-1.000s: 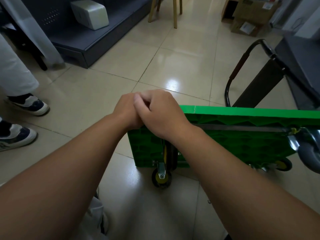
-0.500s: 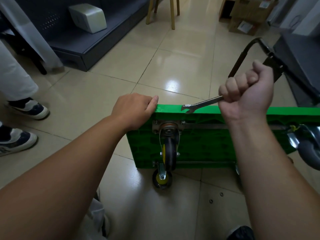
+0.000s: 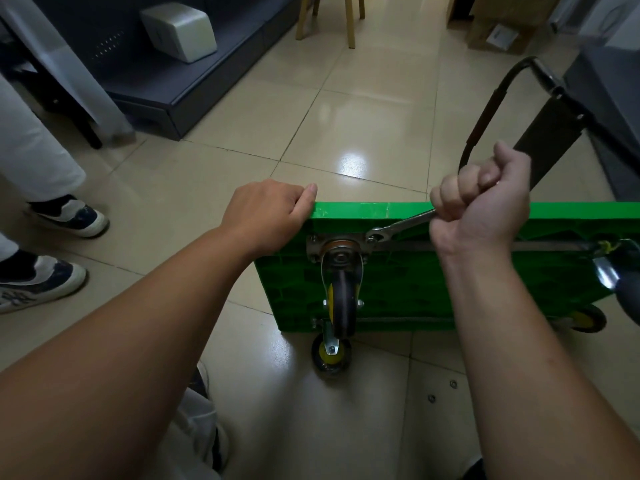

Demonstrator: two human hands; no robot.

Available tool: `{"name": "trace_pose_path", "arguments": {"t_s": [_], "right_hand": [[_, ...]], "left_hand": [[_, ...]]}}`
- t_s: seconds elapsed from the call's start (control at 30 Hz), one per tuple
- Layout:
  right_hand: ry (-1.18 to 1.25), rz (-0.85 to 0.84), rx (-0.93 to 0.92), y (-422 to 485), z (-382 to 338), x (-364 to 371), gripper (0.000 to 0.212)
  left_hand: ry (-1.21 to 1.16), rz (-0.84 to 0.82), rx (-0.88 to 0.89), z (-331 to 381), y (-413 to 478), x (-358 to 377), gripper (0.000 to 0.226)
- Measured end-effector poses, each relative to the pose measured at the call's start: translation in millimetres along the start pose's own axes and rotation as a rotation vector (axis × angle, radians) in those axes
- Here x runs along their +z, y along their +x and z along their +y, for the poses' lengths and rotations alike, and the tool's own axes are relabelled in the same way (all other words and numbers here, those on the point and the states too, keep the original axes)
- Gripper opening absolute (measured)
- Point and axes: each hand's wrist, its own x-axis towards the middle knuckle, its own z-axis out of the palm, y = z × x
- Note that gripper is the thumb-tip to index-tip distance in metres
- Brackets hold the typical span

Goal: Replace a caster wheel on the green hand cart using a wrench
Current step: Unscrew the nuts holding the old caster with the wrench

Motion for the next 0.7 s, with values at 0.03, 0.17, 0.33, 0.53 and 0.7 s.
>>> {"name": "trace_pose_path", "arguments": {"t_s": [0.03, 0.17, 0.33, 0.53, 0.7], "right_hand": [[-0.006, -0.010, -0.003, 1, 1, 1, 0.042], [-0.017, -0.040, -0.005, 4, 5, 4, 0.042], [0.007, -0.044, 0.023, 7, 4, 2, 0.042], [0.049, -0.060, 0.069, 9, 3, -9, 0.041], [0.092, -0.067, 0.084, 3, 1, -20, 0.043]], "left_hand": [[0.001, 0.000, -0.004, 0, 0, 1, 0.057], [0.000, 0.015, -0.012, -1, 2, 2, 0.058], [-0.006, 0.018, -0.021, 0, 2, 2, 0.058], [-0.020, 0.017, -0.024, 0, -1, 1, 0.058], [-0.031, 0.012, -0.023, 0, -1, 1, 0.057]]}}
